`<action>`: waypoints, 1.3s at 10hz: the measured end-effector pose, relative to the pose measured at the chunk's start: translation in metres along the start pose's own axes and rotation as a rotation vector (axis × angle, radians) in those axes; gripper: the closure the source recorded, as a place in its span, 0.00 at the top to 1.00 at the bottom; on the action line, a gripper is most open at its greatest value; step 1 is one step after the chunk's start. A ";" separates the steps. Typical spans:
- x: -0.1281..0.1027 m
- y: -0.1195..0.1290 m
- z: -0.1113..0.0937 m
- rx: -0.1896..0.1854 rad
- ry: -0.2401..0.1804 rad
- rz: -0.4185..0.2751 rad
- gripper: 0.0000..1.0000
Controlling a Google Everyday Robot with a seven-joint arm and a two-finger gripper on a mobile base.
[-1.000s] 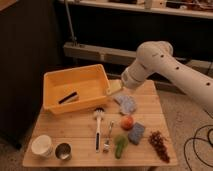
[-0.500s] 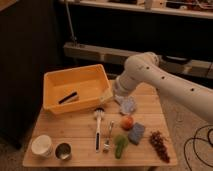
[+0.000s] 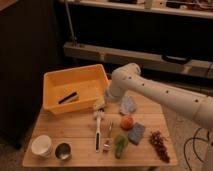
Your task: Place brush in metal cup
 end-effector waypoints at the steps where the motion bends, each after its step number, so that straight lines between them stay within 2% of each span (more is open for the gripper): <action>1: 0.007 -0.006 0.015 -0.010 -0.006 -0.003 0.80; 4: 0.017 -0.017 0.050 -0.020 -0.010 0.000 0.80; 6: 0.019 -0.020 0.062 -0.019 -0.009 0.005 0.80; 9: 0.013 -0.014 0.077 -0.060 -0.019 0.006 0.80; 10: 0.012 -0.015 0.083 -0.069 -0.030 0.004 0.74; 12: 0.009 -0.015 0.086 -0.080 -0.049 0.006 0.56; 13: 0.007 -0.016 0.089 -0.079 -0.065 0.013 0.42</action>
